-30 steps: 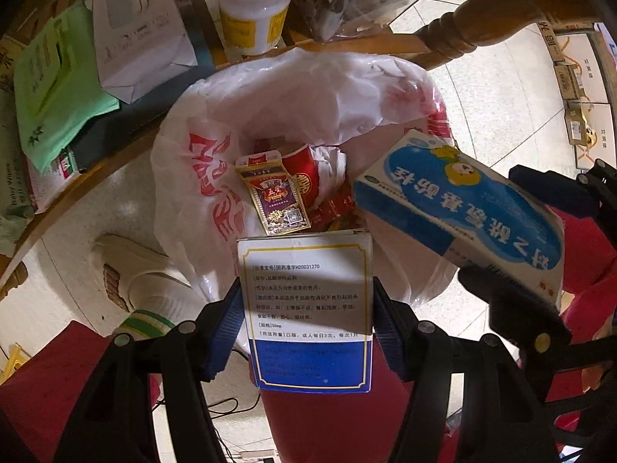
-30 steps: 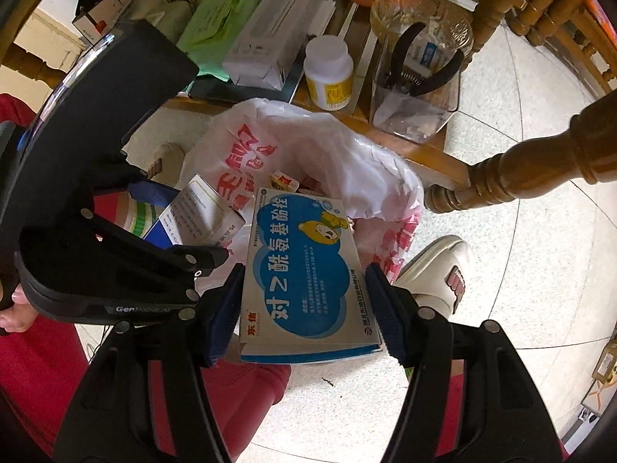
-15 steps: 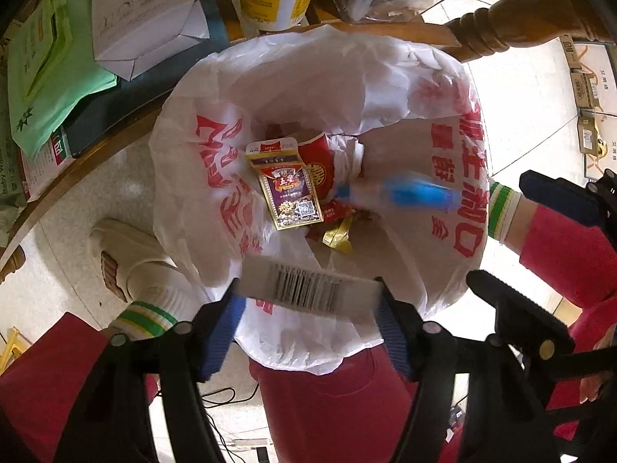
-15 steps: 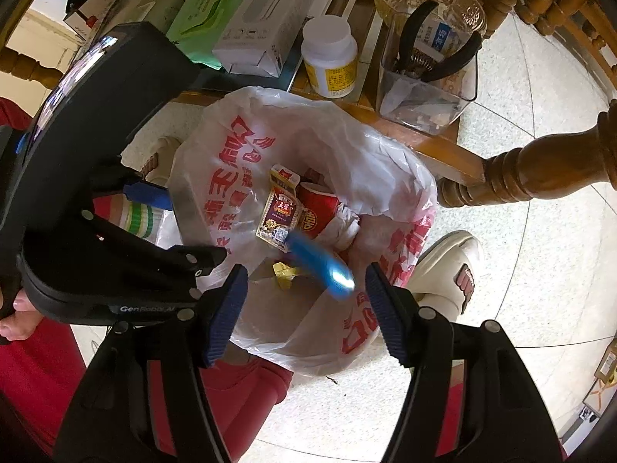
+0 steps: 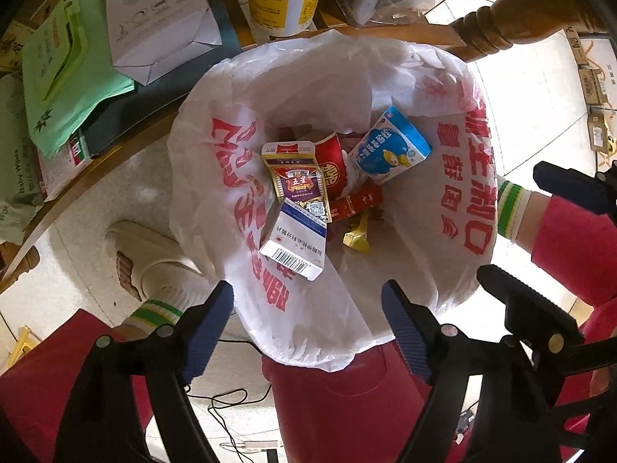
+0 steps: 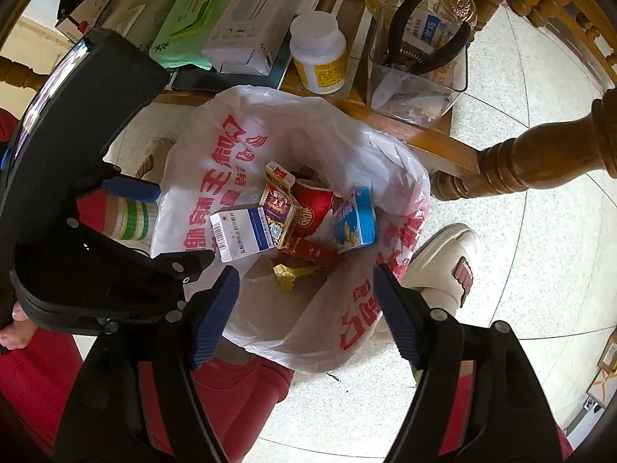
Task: Collect trash
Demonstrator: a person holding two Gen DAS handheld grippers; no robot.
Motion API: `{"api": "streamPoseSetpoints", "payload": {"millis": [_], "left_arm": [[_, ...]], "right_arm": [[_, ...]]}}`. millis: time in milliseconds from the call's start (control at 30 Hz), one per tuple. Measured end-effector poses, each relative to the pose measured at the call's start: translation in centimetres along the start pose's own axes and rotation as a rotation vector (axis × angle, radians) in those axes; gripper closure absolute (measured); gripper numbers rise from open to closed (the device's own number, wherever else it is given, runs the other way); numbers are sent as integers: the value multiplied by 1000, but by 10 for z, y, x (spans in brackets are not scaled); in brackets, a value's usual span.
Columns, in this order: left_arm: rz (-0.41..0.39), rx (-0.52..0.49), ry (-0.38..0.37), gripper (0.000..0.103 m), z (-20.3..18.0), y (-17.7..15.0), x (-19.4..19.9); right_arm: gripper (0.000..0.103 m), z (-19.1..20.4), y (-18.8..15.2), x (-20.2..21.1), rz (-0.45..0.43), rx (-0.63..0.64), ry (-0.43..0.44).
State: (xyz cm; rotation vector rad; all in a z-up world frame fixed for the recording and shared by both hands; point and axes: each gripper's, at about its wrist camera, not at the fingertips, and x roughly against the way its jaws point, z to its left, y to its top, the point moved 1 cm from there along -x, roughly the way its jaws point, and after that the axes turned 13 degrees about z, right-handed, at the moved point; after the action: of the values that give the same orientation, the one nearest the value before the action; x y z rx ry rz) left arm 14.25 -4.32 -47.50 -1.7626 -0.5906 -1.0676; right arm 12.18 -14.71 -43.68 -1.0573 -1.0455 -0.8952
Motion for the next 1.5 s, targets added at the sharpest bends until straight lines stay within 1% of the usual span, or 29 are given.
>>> {"api": "streamPoseSetpoints", "payload": {"millis": [100, 167, 400, 533, 600, 667, 733, 867, 1000, 1067, 1100, 1133, 1200, 1233, 1300, 1333, 1367, 1400, 1500], "left_arm": [[-25, 8, 21, 24, -3, -7, 5], [-48, 20, 52, 23, -5, -14, 10], [-150, 71, 103, 22, -11, -43, 34], [-245, 114, 128, 22, -17, -65, 50], [-299, 139, 151, 22, -22, -78, 59], [-338, 161, 161, 22, -24, -89, 69], [-380, 181, 166, 22, -27, -102, 79], [-494, 211, 190, 22, -37, -133, 106], [-636, 239, 214, 22, -50, -171, 142], [-724, 256, 230, 22, -57, -194, 164], [-752, 262, 235, 22, -59, -202, 173], [-803, 273, 244, 21, -64, -216, 186], [-869, 285, 252, 18, -68, -234, 204], [-916, 297, 261, 16, -71, -247, 215], [-993, 312, 273, 16, -76, -268, 233], [-1031, 320, 279, 15, -79, -280, 243], [-1070, 332, 283, 15, -82, -292, 252], [-1089, 338, 285, 15, -83, -299, 256], [-1190, 369, 286, 13, -91, -331, 279]], "right_arm": [[31, 1, -5, 4, -6, -16, 8], [29, 2, -11, 8, -13, -28, 10], [24, 6, -36, 32, -78, -91, 8], [23, 11, -57, 50, -141, -133, 7], [23, 13, -65, 59, -171, -143, -8], [23, 17, -77, 72, -217, -156, -33], [23, 22, -91, 89, -272, -161, -61], [23, 28, -116, 119, -380, -174, -100], [23, 38, -146, 158, -517, -190, -129], [22, 45, -165, 184, -605, -200, -153], [21, 47, -171, 191, -629, -203, -162], [20, 52, -182, 205, -679, -210, -180], [17, 58, -197, 225, -752, -219, -201], [16, 62, -207, 237, -797, -226, -213], [12, 67, -222, 256, -867, -236, -230], [12, 70, -233, 268, -913, -239, -237], [11, 72, -239, 274, -937, -242, -241], [11, 74, -246, 282, -966, -246, -246], [10, 83, -270, 307, -1067, -260, -271]]}}
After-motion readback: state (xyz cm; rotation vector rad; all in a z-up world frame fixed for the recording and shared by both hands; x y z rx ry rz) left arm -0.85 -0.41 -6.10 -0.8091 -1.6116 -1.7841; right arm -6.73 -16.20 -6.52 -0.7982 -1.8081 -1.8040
